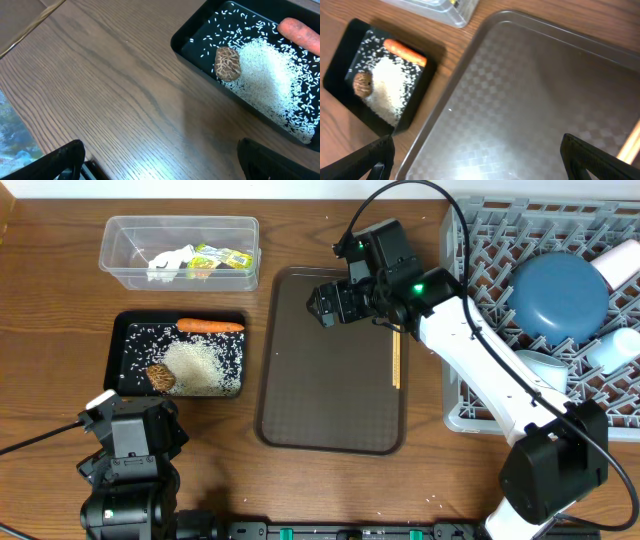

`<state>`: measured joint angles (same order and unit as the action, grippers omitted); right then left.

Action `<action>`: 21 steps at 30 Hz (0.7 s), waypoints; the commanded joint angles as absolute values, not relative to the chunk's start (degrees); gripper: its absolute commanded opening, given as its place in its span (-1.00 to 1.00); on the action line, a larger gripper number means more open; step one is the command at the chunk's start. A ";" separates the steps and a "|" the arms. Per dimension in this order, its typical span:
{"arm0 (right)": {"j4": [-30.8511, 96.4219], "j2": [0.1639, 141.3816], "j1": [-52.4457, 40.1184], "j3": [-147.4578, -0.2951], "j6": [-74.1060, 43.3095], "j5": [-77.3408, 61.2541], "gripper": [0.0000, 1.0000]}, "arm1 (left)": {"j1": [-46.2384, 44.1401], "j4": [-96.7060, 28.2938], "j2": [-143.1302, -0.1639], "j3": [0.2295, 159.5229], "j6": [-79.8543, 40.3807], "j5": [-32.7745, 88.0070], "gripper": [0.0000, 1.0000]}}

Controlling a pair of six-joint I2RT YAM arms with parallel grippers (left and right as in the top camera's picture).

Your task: Sort waste into correct bins and load items into the dishwasher rack

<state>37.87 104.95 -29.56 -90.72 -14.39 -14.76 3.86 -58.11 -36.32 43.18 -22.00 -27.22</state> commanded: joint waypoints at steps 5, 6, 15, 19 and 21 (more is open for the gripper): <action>40.58 109.03 -29.39 -91.20 -20.53 -4.60 0.98 | 3.79 -58.17 -36.34 43.03 -21.23 -27.90 0.96; 40.77 109.89 -29.17 -91.20 -21.63 -4.27 0.98 | 3.79 -58.17 -36.34 43.03 -21.23 -27.90 0.96; 42.50 116.99 -27.40 -91.22 -24.84 -1.15 0.89 | 3.79 -58.19 -36.34 43.03 -21.23 -27.90 0.96; 42.68 118.15 -27.55 -91.20 -24.84 1.56 0.91 | 3.79 -58.19 -36.34 43.03 -21.23 -27.90 0.96; 42.89 118.21 -27.55 -91.18 -25.34 2.57 0.90 | 3.79 -58.19 -36.34 43.03 -21.23 -27.90 0.96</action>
